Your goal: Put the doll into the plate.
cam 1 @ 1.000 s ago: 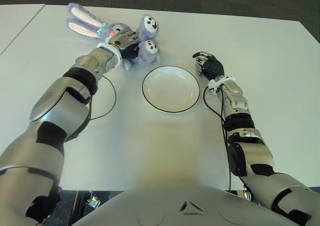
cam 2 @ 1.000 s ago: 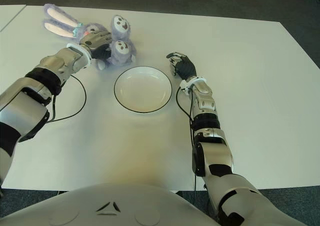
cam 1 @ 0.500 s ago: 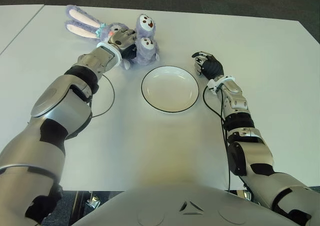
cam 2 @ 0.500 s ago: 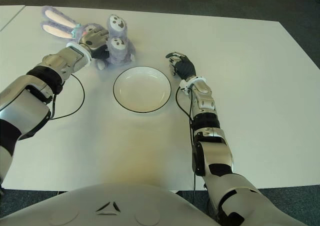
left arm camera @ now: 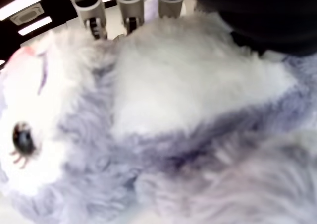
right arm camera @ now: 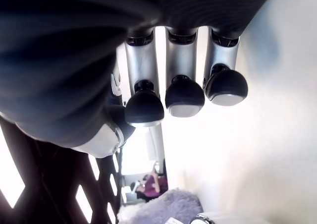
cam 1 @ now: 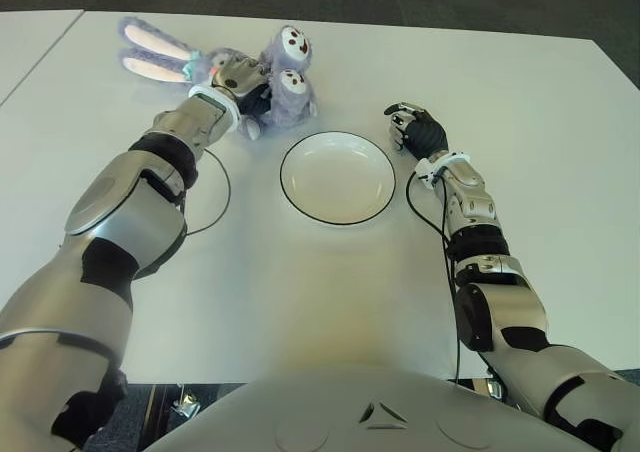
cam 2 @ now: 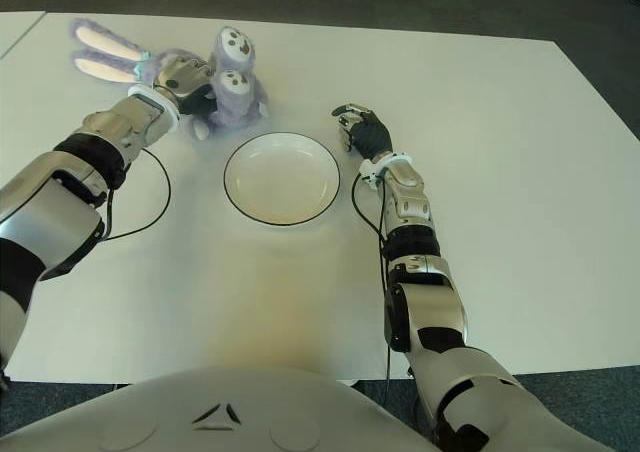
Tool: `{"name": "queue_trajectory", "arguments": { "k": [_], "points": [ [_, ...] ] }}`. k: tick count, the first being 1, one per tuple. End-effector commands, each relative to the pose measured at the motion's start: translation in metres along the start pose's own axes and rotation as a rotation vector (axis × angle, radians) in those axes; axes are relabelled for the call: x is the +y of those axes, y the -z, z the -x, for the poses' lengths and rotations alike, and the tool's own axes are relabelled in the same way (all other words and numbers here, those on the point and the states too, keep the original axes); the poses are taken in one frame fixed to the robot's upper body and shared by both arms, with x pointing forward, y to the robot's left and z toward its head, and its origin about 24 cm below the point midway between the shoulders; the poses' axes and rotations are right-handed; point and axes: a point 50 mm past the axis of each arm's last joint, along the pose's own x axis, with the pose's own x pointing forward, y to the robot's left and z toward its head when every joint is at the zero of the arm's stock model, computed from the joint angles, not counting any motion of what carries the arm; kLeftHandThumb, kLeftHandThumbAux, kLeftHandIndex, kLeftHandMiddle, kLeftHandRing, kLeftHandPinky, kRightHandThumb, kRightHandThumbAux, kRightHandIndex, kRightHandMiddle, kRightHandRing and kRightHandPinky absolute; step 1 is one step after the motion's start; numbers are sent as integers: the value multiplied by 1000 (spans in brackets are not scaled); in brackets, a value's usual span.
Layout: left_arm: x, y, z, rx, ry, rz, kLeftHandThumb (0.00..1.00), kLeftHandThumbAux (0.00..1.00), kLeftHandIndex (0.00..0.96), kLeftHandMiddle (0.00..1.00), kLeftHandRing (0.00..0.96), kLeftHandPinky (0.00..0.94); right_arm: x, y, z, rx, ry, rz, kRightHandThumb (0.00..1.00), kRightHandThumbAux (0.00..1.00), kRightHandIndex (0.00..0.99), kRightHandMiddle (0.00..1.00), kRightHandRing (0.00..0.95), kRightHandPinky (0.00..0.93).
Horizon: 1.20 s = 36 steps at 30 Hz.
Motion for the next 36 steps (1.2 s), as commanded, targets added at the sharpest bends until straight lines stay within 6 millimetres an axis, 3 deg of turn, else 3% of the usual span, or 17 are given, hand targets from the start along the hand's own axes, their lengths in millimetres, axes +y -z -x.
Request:
{"name": "queue_trajectory", "arguments": {
  "k": [1, 11, 16, 17, 20, 24, 26, 27, 29, 31, 36],
  "points": [
    [-57, -10, 19, -3, 225, 84, 696, 268, 0, 326, 490, 624, -7, 38, 12, 169, 35, -46, 691, 728, 437, 879, 868, 859],
    [-63, -7, 24, 32, 226, 254, 670, 331, 27, 411, 585, 717, -9, 38, 13, 177, 35, -53, 691, 728, 437, 874, 862, 852],
    [-71, -4, 30, 73, 197, 377, 751, 381, 106, 519, 649, 759, -10, 37, 14, 179, 37, -60, 691, 728, 437, 875, 862, 854],
    [-74, -3, 33, 89, 196, 404, 797, 406, 211, 586, 692, 785, -10, 36, 14, 180, 38, -63, 691, 728, 437, 872, 859, 850],
    [-75, -3, 33, 130, 161, 463, 873, 450, 397, 699, 767, 829, -11, 36, 14, 183, 36, -66, 692, 728, 438, 870, 857, 849],
    [-75, -4, 32, 160, 131, 485, 956, 481, 556, 785, 817, 858, -12, 36, 14, 187, 34, -64, 691, 728, 437, 872, 859, 853],
    [-77, -4, 32, 174, 130, 488, 978, 487, 591, 802, 825, 862, -12, 36, 14, 189, 32, -64, 691, 728, 437, 872, 859, 853],
    [-77, -4, 33, 190, 128, 498, 982, 492, 613, 807, 826, 856, -12, 36, 14, 191, 31, -67, 691, 728, 437, 872, 859, 853],
    [-78, -3, 33, 218, 119, 520, 992, 623, 699, 832, 822, 606, -12, 36, 14, 195, 29, -71, 691, 728, 437, 873, 859, 852],
    [-78, -3, 32, 239, 107, 546, 996, 671, 750, 854, 816, 516, -13, 36, 14, 197, 28, -75, 692, 728, 437, 873, 859, 851],
    [-77, -3, 31, 279, 92, 619, 999, 716, 848, 887, 808, 433, -14, 36, 13, 200, 25, -79, 692, 728, 437, 874, 860, 853]
  ]
}}
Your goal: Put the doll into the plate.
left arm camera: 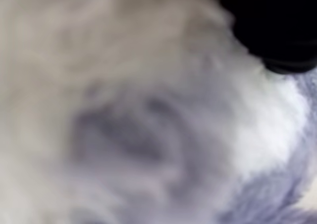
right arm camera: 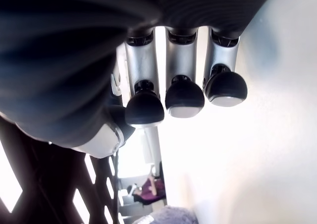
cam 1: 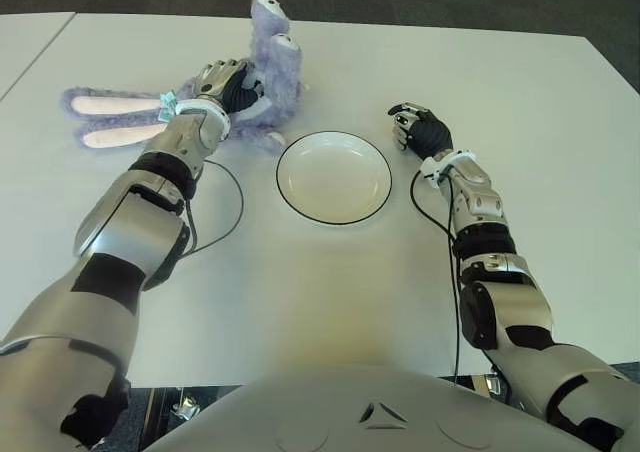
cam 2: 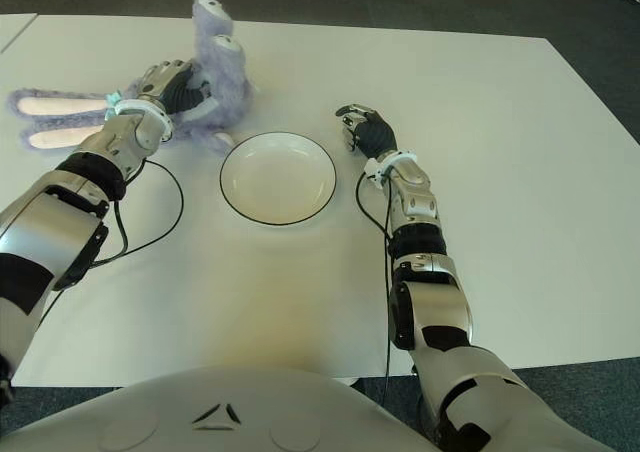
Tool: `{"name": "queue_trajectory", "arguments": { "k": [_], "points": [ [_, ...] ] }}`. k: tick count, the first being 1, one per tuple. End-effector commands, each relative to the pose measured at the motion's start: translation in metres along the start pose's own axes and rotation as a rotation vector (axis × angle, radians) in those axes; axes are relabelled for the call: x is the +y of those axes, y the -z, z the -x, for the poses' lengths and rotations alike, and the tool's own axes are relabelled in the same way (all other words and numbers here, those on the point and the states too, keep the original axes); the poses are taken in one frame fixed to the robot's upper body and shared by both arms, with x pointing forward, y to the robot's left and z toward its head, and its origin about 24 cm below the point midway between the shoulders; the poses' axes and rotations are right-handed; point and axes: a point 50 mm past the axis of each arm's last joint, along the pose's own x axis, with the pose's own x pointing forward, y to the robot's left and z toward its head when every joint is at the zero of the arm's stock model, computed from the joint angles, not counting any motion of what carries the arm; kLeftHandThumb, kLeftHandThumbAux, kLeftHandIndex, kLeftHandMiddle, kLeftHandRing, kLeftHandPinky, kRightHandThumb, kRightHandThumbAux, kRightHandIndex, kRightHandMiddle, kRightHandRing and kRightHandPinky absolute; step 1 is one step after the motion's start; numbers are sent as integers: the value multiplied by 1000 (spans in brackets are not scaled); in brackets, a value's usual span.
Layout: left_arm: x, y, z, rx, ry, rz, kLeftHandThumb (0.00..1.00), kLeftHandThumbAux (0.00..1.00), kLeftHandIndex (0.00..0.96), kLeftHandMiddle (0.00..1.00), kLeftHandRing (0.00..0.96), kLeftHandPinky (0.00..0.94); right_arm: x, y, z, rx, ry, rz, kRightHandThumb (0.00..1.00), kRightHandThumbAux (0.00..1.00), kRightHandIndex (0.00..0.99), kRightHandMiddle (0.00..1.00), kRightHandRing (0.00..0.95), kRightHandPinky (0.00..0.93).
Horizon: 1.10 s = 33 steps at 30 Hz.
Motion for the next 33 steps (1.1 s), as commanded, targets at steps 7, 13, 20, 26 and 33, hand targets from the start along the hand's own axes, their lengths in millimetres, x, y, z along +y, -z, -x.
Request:
{"name": "queue_trajectory", "arguments": {
  "k": [7, 13, 20, 26, 33],
  "points": [
    [-54, 23, 26, 165, 184, 83, 1000, 726, 900, 898, 814, 411, -8, 39, 10, 175, 31, -64, 691, 729, 437, 874, 861, 854],
    [-52, 22, 25, 164, 164, 100, 1000, 727, 923, 910, 831, 412, -9, 39, 9, 180, 28, -68, 691, 729, 437, 872, 860, 851],
    [-50, 21, 24, 166, 142, 117, 1000, 726, 936, 920, 844, 415, -10, 40, 9, 184, 28, -69, 692, 728, 438, 863, 851, 839],
    [-46, 18, 22, 150, 101, 125, 1000, 726, 937, 917, 846, 414, -10, 41, 8, 193, 27, -70, 692, 727, 438, 856, 843, 834],
    [-22, 11, 11, 84, 13, 119, 1000, 724, 934, 920, 856, 423, -11, 42, 8, 199, 21, -65, 691, 728, 438, 851, 838, 831]
  ]
}}
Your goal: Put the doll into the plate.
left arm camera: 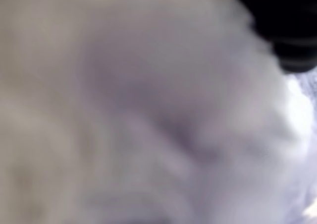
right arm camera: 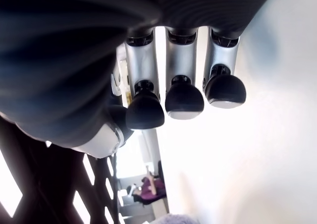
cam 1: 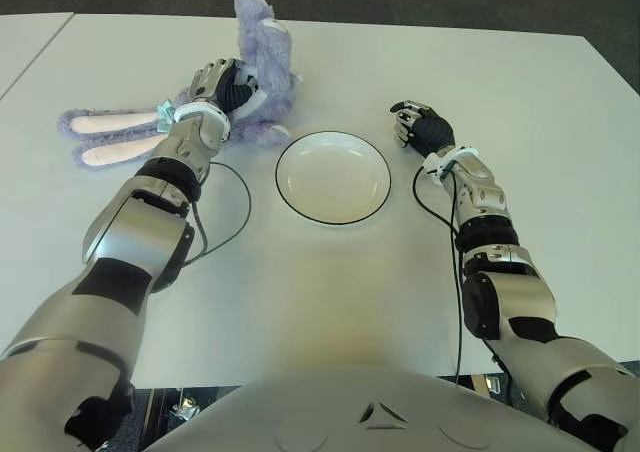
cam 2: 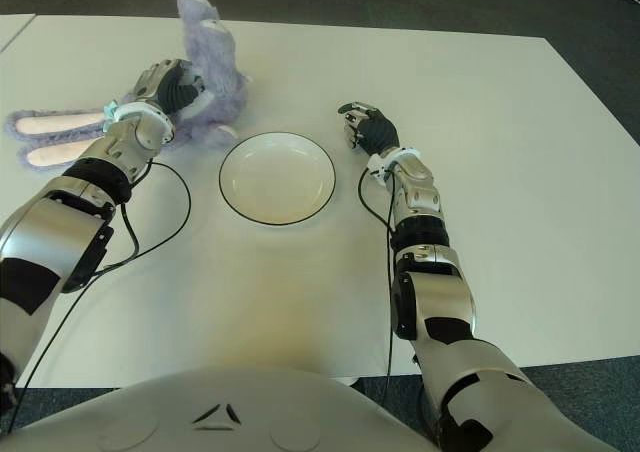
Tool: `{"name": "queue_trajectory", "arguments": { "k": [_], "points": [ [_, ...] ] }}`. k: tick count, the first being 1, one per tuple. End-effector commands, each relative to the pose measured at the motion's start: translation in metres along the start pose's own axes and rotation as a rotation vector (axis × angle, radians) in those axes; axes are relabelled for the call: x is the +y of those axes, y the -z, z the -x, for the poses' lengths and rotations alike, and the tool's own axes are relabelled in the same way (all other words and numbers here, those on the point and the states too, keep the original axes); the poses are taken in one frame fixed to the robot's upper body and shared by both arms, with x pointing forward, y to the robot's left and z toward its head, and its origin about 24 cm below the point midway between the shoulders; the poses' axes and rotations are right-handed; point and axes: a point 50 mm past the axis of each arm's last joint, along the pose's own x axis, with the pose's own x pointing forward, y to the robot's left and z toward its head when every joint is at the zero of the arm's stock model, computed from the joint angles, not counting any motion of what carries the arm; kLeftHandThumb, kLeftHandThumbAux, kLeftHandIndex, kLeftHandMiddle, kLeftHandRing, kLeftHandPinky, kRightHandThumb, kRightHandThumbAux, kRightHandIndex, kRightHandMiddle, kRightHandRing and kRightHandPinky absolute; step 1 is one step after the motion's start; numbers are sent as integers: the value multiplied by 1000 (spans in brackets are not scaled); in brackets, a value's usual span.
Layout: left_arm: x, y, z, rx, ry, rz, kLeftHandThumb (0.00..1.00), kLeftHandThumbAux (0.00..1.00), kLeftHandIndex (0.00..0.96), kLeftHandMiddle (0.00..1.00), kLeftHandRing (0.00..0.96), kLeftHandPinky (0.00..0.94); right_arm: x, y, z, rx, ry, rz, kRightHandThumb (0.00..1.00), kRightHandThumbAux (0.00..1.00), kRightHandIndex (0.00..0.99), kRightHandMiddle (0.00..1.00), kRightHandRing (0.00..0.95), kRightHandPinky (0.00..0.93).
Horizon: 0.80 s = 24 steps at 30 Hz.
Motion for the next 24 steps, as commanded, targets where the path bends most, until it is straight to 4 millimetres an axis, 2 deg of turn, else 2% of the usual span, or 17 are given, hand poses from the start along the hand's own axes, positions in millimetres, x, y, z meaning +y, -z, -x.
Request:
{"name": "queue_trajectory", "arguments": {
  "k": [1, 11, 13, 14, 17, 20, 24],
  "points": [
    [-17, 10, 10, 25, 57, -1, 1000, 723, 934, 922, 859, 424, -7, 45, 12, 174, 35, -48, 691, 728, 438, 850, 837, 831],
    [16, -4, 1, -69, -153, 14, 1000, 722, 933, 924, 879, 431, -9, 46, 11, 178, 30, -45, 690, 728, 438, 844, 830, 826],
    [29, -9, -1, -108, -212, 38, 1000, 722, 931, 922, 882, 431, -9, 46, 11, 179, 27, -43, 690, 728, 438, 843, 829, 825],
    [33, -11, -1, -123, -232, 45, 1000, 703, 935, 925, 889, 588, -9, 46, 11, 180, 26, -41, 690, 728, 438, 842, 828, 824],
    [44, -15, 0, -176, -292, 50, 1000, 680, 944, 931, 901, 785, -9, 46, 10, 181, 23, -39, 689, 728, 438, 840, 826, 821],
    [52, -19, 2, -235, -352, 44, 1000, 669, 951, 939, 911, 856, -9, 45, 10, 182, 22, -38, 689, 728, 438, 836, 823, 817],
    [58, -23, 4, -275, -396, 36, 1000, 662, 953, 946, 916, 885, -9, 45, 9, 184, 22, -38, 690, 728, 438, 832, 819, 815]
  ]
}}
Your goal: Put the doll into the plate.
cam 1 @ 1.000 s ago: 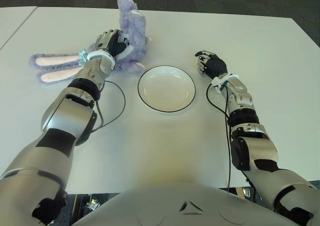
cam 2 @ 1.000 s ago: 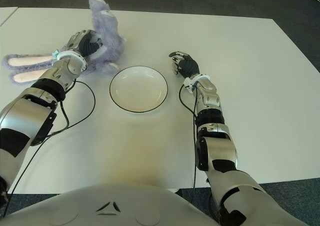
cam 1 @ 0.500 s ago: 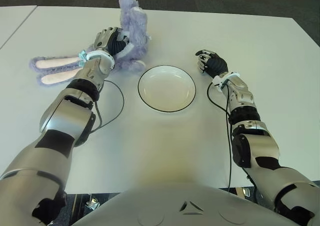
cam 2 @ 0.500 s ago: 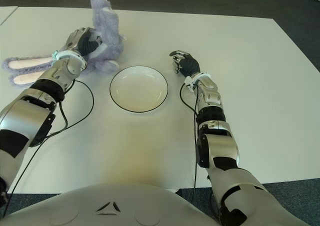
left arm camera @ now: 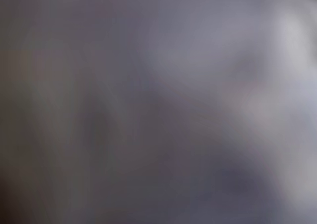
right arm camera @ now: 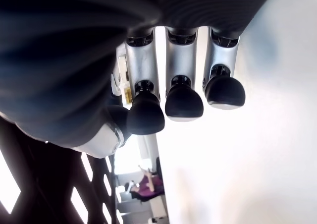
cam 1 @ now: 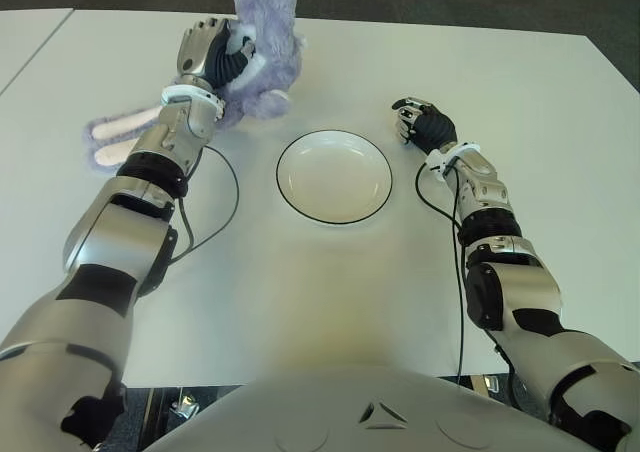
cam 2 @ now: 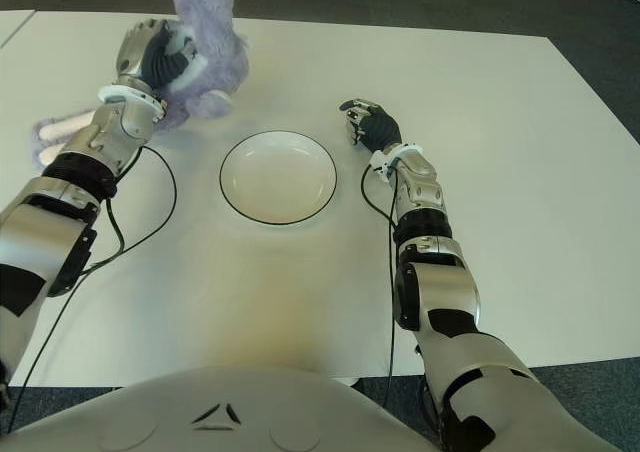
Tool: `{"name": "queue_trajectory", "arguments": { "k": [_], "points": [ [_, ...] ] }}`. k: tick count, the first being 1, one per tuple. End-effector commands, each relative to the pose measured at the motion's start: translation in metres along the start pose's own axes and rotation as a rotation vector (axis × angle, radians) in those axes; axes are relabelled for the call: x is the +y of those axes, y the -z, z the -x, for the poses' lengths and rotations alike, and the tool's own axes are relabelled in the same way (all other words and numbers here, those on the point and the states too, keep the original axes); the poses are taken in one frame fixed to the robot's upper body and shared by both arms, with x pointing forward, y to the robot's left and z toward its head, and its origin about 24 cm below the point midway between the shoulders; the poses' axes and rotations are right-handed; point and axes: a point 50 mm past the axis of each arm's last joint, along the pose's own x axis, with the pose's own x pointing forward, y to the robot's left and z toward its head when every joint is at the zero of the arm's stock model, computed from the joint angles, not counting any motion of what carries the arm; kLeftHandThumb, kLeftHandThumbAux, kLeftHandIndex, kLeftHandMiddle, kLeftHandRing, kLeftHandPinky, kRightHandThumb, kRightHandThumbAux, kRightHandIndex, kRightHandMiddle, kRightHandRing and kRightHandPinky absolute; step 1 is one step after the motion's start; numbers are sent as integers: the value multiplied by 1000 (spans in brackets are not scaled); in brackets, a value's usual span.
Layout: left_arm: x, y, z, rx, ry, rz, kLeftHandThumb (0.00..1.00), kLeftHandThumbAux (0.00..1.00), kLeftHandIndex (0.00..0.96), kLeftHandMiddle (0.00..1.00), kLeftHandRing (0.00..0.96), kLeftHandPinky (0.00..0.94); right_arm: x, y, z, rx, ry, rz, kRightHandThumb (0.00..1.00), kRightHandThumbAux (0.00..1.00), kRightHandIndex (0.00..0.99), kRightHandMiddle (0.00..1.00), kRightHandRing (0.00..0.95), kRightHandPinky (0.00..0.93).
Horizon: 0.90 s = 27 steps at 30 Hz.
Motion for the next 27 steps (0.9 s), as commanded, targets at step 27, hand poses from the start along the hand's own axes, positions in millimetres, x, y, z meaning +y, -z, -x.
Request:
{"name": "queue_trajectory", "arguments": {
  "k": [27],
  "points": [
    [32, -24, -1, -266, -140, -73, 1000, 658, 960, 939, 908, 789, -5, 50, 11, 188, 31, -39, 690, 727, 438, 825, 813, 805]
  ]
}}
